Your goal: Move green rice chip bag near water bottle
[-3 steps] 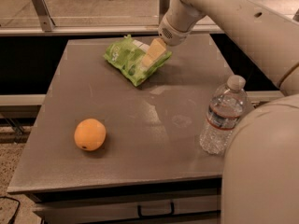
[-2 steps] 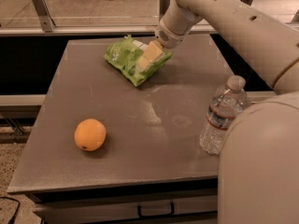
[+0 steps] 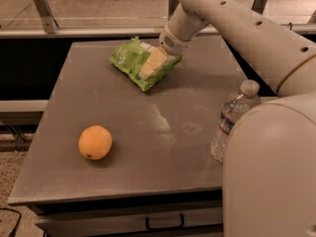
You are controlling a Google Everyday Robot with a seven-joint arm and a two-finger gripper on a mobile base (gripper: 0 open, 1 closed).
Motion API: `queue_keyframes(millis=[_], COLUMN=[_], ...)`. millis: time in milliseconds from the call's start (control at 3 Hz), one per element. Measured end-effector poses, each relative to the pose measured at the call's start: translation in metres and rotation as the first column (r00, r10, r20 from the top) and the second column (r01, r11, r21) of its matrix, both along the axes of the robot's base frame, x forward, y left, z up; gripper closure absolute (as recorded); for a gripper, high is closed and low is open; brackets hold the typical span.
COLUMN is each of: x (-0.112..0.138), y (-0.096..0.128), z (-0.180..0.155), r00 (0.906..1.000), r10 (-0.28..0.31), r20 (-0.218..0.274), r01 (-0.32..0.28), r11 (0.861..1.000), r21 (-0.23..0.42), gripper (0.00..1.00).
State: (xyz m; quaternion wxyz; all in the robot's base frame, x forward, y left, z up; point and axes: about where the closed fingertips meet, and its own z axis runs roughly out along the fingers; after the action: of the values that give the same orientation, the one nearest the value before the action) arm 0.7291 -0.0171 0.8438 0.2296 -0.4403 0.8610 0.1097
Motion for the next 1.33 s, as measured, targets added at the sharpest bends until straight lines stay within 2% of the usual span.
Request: queue_keyframes(millis=[333, 667, 1000, 1333], x=[-0.003, -0.01, -0.014, -0.024], y=[0.003, 0.0, -0.005, -0.02], z=[-0.003, 0.0, 0.004, 0.016], r00=[0.999, 0.997, 0.9963, 0.9964], r10=[0.035, 0.065, 0.075, 0.079], r20=[-0.026, -0.041, -0.042, -0.031], r01=[-0.035, -0.064, -0.073, -0.078], r11=[0.999, 0.998, 0.997, 0.997], r21=[0.014, 0.024, 0.029, 0.024], gripper=[0.17, 0.48, 0.7, 0.94])
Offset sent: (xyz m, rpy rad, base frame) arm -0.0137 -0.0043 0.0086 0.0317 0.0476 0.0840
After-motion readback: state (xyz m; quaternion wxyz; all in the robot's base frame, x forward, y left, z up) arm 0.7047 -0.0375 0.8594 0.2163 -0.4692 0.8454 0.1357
